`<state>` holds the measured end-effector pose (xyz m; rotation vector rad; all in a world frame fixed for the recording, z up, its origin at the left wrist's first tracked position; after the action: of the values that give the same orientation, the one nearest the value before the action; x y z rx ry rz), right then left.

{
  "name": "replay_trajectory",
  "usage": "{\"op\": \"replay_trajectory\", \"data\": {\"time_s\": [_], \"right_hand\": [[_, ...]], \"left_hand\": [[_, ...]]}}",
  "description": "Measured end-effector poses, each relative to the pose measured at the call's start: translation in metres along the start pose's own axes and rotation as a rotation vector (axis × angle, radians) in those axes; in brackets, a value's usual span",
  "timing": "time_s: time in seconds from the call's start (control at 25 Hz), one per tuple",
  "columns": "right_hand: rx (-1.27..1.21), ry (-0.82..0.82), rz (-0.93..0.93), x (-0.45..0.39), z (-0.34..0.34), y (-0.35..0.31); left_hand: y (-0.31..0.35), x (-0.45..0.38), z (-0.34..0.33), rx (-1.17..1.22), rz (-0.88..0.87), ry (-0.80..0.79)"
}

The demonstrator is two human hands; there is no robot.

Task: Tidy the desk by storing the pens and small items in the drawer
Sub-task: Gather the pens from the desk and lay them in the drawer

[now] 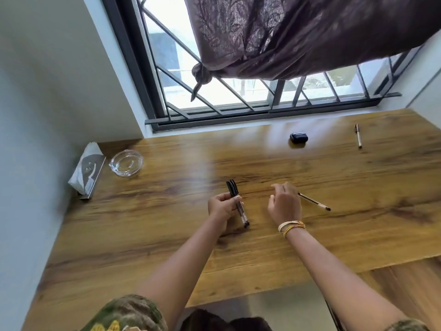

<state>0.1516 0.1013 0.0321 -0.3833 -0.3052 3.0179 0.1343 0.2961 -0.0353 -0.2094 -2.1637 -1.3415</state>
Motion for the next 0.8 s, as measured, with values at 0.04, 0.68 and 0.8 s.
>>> {"op": "replay_trajectory", "data": {"time_s": [0.04,0.68,0.8], "right_hand": [[0.044,0.02,-0.063,-0.001,0.004,0.014],[-0.483,-0.191,-0.01,0.003,0.028,0.047],[-0.608,-0.235,-0.04,0.004,0.033,0.034]], "left_hand": [[-0.002,0.002,-0.003,0.005,-0.002,0.003],[-0.037,0.05,-0.085,0.172,-0.025,0.093],[-0.031,0.055,-0.092,0.288,-0.028,0.092]]}}
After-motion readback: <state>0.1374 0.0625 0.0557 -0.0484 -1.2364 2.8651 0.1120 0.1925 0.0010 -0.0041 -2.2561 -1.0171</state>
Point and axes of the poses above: each hand's wrist, its own x-axis away from the middle knuckle, its own z-axis out of the back of the hand, y = z × x, the point moved 8 cm from there along -x, towards the middle knuckle, and after that the axes turned 8 degrees about x, right-handed, at the moved point
